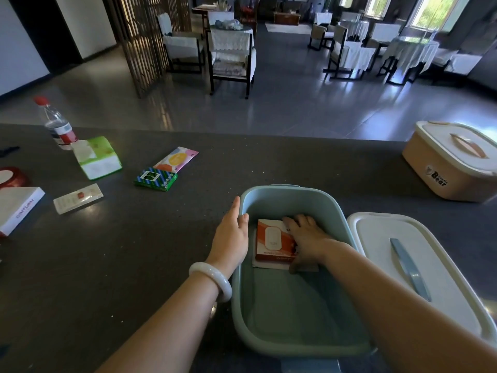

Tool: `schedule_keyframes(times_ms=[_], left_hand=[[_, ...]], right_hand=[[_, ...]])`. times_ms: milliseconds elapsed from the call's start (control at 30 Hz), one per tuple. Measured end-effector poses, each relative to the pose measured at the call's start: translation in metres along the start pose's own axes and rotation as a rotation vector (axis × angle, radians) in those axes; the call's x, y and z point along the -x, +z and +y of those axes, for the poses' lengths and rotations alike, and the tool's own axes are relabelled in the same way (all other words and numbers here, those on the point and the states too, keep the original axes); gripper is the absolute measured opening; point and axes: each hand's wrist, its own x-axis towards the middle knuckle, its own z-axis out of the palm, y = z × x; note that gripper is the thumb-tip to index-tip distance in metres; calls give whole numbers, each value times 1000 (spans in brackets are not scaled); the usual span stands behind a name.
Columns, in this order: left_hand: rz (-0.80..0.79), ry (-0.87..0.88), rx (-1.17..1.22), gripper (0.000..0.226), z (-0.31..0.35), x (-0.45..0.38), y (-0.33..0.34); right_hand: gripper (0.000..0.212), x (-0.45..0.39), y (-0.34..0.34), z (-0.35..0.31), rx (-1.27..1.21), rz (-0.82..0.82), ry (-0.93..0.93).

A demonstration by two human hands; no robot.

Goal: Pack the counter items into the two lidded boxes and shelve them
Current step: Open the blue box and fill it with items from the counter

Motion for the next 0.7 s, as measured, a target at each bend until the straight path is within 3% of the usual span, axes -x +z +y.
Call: schedule_keyframes(times_ms=[433,600,700], left_hand=[[-3,24,-26,52,0,0,2],[-27,42,-71,52,0,-2,2],[-44,37,-87,52,-1,-5,0]], right_hand=[[137,5,-12,-2,-42,-11,7],[117,11,-29,-6,-99,21,4],[90,14,-46,-11,-116,100,-10]])
